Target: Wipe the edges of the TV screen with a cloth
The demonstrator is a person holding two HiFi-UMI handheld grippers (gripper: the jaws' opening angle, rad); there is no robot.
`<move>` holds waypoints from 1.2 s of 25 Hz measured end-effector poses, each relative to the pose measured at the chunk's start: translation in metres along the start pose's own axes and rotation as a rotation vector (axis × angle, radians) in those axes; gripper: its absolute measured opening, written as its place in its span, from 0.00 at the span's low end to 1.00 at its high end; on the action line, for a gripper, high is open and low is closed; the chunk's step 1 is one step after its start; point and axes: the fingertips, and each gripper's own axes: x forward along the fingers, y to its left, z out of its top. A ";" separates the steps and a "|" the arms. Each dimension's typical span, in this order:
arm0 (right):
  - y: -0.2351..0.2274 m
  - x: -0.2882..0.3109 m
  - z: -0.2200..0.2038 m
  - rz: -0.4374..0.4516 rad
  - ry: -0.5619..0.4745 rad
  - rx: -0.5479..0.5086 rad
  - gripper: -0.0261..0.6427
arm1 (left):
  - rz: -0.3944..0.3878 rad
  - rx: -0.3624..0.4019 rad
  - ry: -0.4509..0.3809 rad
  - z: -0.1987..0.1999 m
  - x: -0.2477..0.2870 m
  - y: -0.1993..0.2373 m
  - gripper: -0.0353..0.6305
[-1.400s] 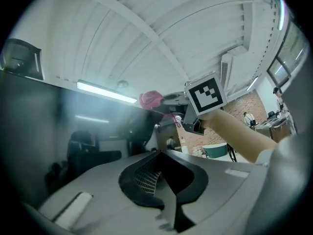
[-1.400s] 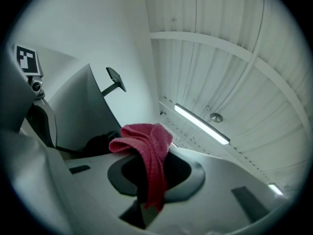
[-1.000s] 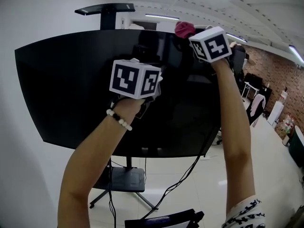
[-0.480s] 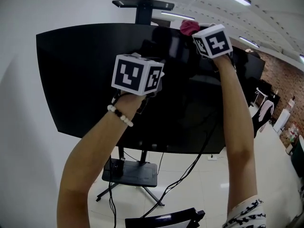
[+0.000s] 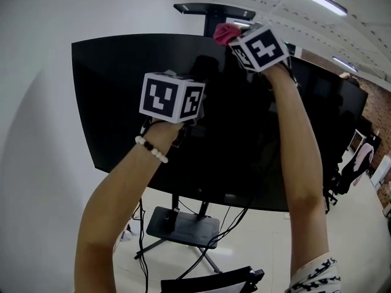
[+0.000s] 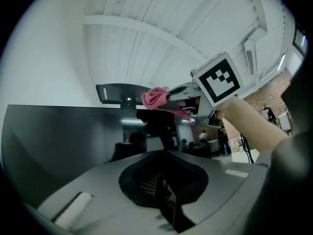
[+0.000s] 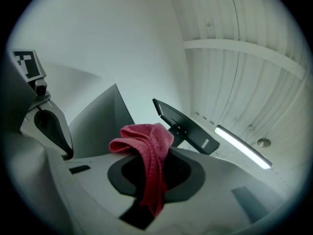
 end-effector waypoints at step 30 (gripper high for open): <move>0.180 0.156 0.200 0.091 -0.018 -0.115 0.15 | 0.098 0.019 -0.016 -0.039 -0.122 0.246 0.05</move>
